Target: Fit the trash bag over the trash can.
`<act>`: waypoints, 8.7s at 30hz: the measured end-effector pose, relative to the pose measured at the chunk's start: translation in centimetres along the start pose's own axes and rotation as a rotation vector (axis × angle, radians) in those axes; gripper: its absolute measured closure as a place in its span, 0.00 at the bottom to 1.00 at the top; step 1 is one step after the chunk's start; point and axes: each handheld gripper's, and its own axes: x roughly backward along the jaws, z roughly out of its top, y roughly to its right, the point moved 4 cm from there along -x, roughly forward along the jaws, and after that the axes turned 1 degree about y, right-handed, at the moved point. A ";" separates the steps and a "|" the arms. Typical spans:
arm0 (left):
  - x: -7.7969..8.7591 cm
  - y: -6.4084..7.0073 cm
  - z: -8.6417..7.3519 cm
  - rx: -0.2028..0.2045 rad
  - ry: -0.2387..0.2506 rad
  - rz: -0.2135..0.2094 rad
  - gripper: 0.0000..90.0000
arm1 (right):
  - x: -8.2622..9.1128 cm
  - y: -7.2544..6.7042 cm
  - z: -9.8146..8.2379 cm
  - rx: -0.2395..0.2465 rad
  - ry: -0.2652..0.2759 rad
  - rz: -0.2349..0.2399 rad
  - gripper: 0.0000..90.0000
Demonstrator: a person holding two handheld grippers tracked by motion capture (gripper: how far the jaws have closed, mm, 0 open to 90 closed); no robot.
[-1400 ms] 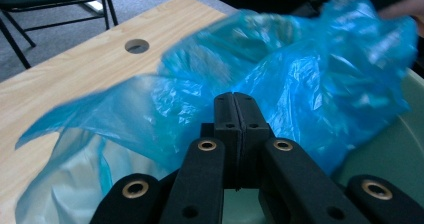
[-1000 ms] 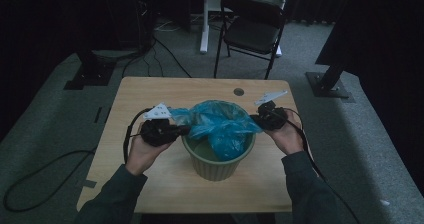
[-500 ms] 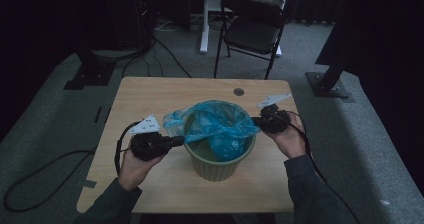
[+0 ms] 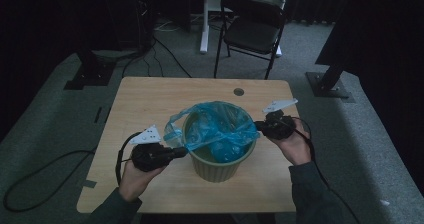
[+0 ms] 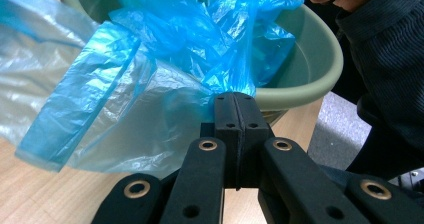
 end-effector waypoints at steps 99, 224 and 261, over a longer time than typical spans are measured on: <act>0.5 -3.2 -3.6 0.091 -0.014 0.068 0.66 | 4.0 -4.1 -5.1 0.023 0.080 0.281 0.78; -10.2 -14.1 3.7 0.185 -0.063 0.243 1.00 | -4.4 3.6 0.9 -0.135 0.067 0.085 1.00; -2.6 -12.6 5.5 0.102 0.103 0.267 0.62 | -0.6 2.0 -2.3 -0.085 0.139 0.041 0.62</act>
